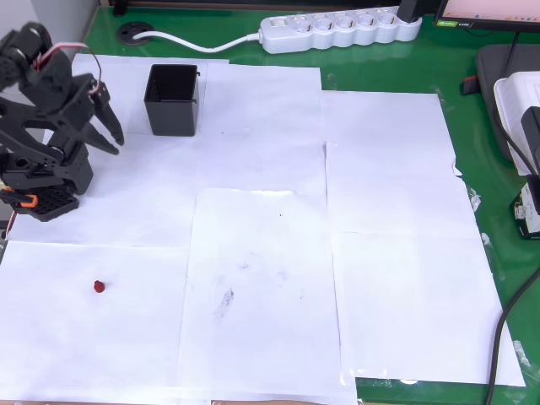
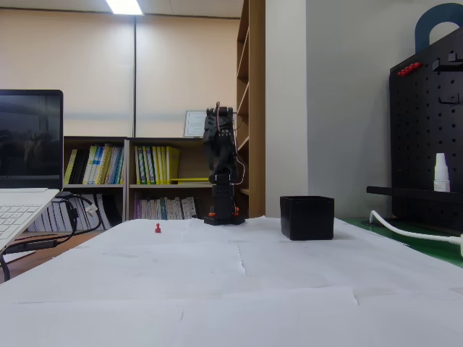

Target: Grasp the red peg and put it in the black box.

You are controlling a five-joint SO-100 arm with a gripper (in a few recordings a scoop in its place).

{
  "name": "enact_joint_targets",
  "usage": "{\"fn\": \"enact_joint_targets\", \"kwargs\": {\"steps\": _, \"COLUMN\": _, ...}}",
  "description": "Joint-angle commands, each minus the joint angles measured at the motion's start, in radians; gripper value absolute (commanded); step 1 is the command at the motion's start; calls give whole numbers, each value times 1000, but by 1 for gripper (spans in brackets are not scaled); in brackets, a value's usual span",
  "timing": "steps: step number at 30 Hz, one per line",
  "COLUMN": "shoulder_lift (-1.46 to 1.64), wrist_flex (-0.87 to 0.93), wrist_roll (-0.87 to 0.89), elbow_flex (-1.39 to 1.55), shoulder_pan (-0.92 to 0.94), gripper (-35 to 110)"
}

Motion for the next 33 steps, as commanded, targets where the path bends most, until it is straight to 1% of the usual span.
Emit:
{"fn": "enact_joint_targets", "kwargs": {"steps": 1, "shoulder_lift": 163, "wrist_flex": 103, "wrist_roll": -20, "elbow_flex": 250, "shoulder_pan": 63, "gripper": 0}}
{"fn": "enact_joint_targets", "kwargs": {"steps": 11, "shoulder_lift": 517, "wrist_flex": 100, "wrist_roll": -35, "elbow_flex": 549, "shoulder_pan": 222, "gripper": 0}}
{"fn": "enact_joint_targets", "kwargs": {"steps": 17, "shoulder_lift": 741, "wrist_flex": 35, "wrist_roll": -52, "elbow_flex": 701, "shoulder_pan": 331, "gripper": 0}}
{"fn": "enact_joint_targets", "kwargs": {"steps": 21, "shoulder_lift": 834, "wrist_flex": -5, "wrist_roll": -48, "elbow_flex": 765, "shoulder_pan": 402, "gripper": 0}}
{"fn": "enact_joint_targets", "kwargs": {"steps": 26, "shoulder_lift": 1015, "wrist_flex": 69, "wrist_roll": -46, "elbow_flex": 969, "shoulder_pan": 485, "gripper": 0}}
{"fn": "enact_joint_targets", "kwargs": {"steps": 30, "shoulder_lift": 1100, "wrist_flex": 92, "wrist_roll": -78, "elbow_flex": 1089, "shoulder_pan": 526, "gripper": 0}}
{"fn": "enact_joint_targets", "kwargs": {"steps": 33, "shoulder_lift": 1132, "wrist_flex": 81, "wrist_roll": -104, "elbow_flex": 1106, "shoulder_pan": 555, "gripper": 0}}
